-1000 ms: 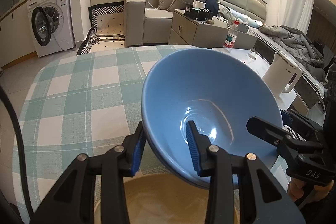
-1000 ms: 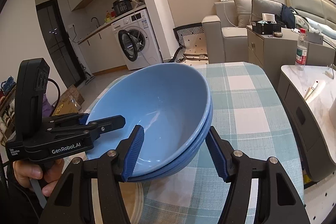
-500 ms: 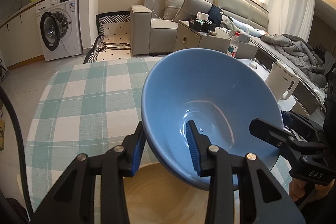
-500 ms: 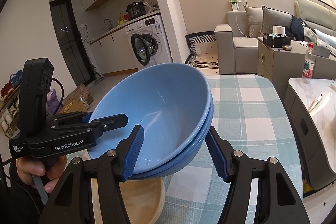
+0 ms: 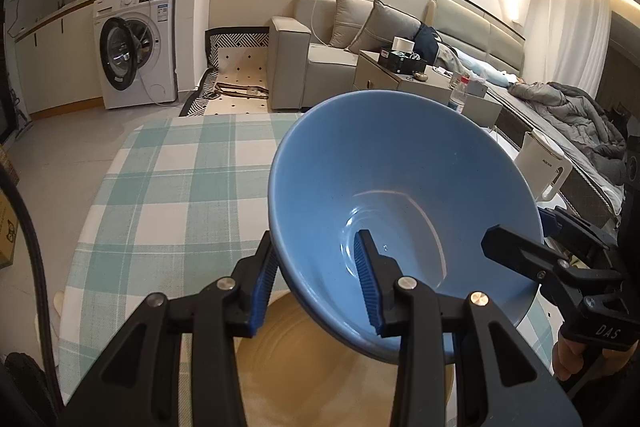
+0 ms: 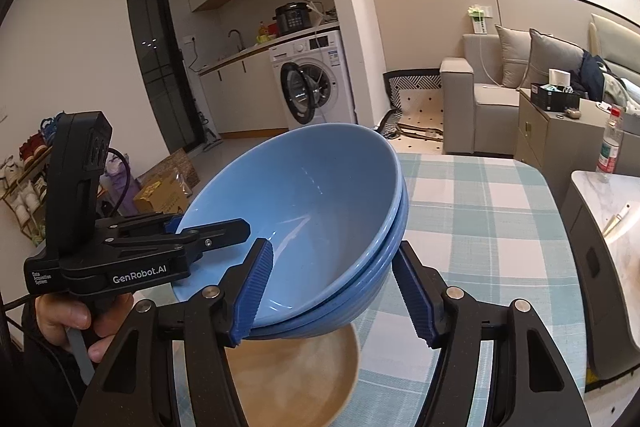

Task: Organize plates and bowls
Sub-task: 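Lift the bowl stack with both grippers and carry it over the cream plates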

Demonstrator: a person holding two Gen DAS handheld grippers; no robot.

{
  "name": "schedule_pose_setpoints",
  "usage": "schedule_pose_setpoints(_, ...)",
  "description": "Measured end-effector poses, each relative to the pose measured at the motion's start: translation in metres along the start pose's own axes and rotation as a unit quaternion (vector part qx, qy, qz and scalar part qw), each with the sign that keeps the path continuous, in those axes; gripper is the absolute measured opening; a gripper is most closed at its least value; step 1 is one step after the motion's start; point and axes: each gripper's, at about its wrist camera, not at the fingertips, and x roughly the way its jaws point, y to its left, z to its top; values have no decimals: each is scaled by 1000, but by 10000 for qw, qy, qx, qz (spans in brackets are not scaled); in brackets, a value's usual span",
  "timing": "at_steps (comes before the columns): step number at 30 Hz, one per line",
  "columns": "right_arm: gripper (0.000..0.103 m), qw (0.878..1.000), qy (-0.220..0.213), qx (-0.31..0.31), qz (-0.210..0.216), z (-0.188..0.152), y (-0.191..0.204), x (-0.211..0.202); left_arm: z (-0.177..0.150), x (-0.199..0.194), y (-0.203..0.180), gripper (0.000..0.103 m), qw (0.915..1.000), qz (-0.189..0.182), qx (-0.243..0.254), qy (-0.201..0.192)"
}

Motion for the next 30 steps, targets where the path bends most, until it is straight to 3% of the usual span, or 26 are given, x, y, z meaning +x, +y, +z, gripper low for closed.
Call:
schedule_pose_setpoints(11, 64, 9997, 59, -131, 177, -9, 26, -3, -12, -20, 12, 37, 9999, 121, -51, -49)
schedule_pose_setpoints(30, 64, 9993, 255, -167, 205, -28, 36, -1, -38, -25, 21, 37, 9998, 152, -102, 84)
